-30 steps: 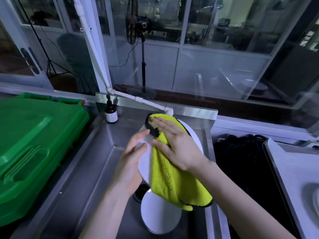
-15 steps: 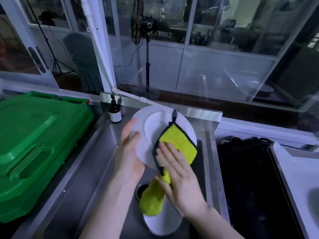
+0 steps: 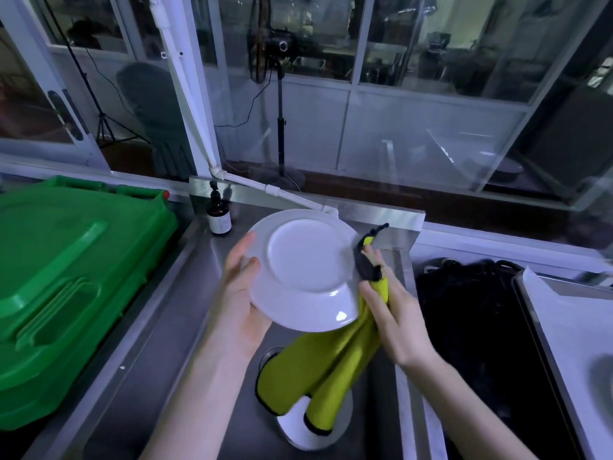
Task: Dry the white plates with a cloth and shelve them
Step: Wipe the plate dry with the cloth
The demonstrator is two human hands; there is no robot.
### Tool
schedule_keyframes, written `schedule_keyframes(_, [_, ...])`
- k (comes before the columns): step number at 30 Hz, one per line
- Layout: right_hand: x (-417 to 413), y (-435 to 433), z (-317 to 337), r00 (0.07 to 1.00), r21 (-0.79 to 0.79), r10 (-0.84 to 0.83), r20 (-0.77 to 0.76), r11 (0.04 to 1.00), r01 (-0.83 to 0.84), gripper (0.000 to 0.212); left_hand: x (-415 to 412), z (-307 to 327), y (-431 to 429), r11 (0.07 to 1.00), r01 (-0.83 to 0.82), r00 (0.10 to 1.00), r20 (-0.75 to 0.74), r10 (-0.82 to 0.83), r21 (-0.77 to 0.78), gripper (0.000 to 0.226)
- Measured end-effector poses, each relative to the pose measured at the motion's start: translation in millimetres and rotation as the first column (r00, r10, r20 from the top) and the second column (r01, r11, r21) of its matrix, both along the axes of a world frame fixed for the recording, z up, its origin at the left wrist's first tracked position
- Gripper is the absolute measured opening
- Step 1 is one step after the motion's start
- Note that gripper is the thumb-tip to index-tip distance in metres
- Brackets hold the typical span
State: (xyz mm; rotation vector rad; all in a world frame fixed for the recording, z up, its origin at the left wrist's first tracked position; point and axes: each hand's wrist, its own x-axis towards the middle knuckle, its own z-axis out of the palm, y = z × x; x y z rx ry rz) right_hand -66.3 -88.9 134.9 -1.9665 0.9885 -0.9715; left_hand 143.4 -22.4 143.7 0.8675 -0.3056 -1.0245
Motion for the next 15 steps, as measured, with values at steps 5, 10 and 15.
schedule_keyframes(5, [17, -19, 37, 0.963, -0.068, 0.128, -0.238, 0.987, -0.148, 0.049, -5, 6, -4, 0.999, 0.037, 0.999, 0.024, -0.037, -0.021, 0.037])
schedule_keyframes(10, [50, 15, 33, 0.868, -0.284, 0.272, -0.416, 0.867, -0.409, 0.056, -16, 15, -17, 0.995, 0.081, 0.995, 0.068, -0.078, -0.049, 0.036])
schedule_keyframes(15, [54, -11, 45, 0.914, -0.192, 0.171, -0.368, 0.948, -0.254, 0.054, -19, 14, -14, 0.997, 0.064, 0.997, 0.051, -0.062, -0.031, 0.036])
